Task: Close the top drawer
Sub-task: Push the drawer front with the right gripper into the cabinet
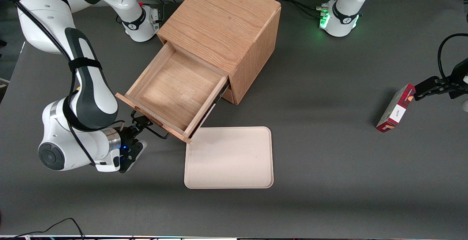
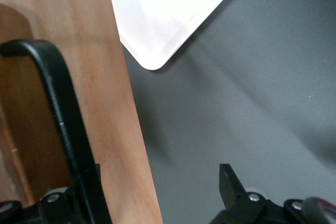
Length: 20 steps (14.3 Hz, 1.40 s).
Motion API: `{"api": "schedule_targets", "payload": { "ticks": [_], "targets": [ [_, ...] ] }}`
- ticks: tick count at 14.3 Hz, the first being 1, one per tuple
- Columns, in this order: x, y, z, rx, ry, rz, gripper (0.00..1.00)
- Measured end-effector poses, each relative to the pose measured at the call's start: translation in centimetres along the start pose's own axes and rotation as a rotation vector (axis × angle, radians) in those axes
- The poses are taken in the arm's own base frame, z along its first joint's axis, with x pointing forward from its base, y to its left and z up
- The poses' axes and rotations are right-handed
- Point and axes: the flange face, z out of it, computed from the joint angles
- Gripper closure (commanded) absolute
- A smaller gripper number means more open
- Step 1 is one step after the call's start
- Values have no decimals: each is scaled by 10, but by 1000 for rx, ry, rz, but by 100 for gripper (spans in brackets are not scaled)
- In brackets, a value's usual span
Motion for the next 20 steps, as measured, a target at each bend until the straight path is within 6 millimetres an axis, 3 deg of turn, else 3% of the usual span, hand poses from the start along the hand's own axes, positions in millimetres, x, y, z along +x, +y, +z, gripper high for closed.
{"api": "schedule_targets", "payload": {
  "ticks": [6,11,20],
  "targets": [
    [-6,-9,-3,25,14,44,0],
    [-12,-35,-6,59,14,70,0],
    [-26,-77,22,98,15,118,0]
  ]
}}
